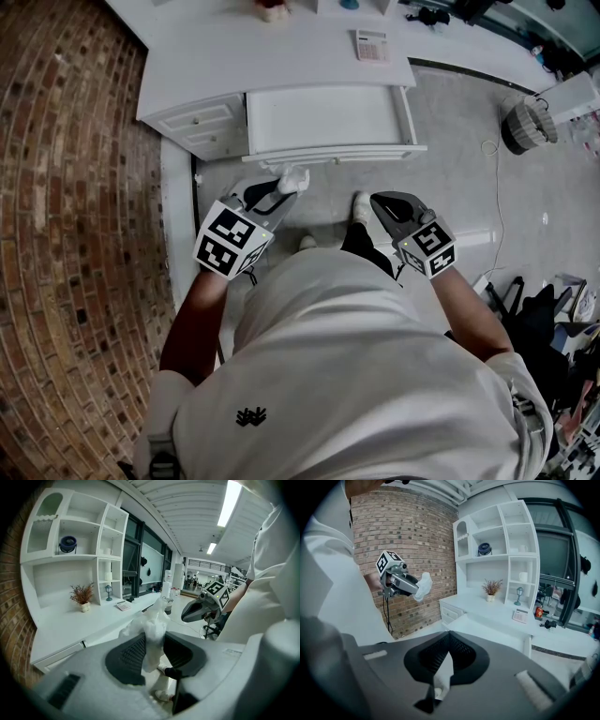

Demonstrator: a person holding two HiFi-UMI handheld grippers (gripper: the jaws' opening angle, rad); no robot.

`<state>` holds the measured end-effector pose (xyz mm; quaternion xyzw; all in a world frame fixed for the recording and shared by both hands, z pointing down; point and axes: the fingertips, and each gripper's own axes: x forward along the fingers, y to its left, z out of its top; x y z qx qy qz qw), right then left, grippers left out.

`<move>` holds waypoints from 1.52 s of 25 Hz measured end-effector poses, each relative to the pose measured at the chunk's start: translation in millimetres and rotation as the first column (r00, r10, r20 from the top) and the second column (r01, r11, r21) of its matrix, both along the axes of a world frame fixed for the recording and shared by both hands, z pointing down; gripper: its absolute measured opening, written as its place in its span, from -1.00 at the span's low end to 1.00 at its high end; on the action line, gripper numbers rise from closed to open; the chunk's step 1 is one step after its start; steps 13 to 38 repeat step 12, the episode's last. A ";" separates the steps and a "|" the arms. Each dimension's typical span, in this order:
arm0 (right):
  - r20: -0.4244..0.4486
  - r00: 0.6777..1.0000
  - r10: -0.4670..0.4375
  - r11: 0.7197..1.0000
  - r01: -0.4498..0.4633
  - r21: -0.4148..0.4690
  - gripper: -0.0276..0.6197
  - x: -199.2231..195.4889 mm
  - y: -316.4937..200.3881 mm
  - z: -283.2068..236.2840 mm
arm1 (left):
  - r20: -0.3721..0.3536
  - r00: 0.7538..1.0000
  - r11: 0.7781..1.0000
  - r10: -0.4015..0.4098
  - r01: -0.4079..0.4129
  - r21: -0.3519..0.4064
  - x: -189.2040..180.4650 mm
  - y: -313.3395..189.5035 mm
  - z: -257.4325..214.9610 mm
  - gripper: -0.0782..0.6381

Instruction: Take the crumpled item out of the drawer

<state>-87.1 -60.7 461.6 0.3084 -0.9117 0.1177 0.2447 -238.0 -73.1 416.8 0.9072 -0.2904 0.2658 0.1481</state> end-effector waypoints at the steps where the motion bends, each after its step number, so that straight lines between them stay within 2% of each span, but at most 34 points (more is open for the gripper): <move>1: 0.000 1.000 -0.002 1.000 0.002 0.001 -0.88 0.8 -0.3 0.0 | 0.002 1.000 1.000 0.000 0.000 0.000 0.8 -0.4 0.0 -0.44; 12: -0.002 1.000 -0.029 0.999 0.029 -0.014 -0.88 12.1 -9.0 8.0 | 0.014 1.000 1.000 -0.016 0.016 -0.007 12.1 -13.1 3.5 -0.44; 38: -0.002 1.000 -0.029 0.999 0.029 -0.014 -0.88 12.1 -9.0 8.0 | 0.014 1.000 1.000 -0.016 0.016 -0.007 12.1 -13.1 3.5 -0.44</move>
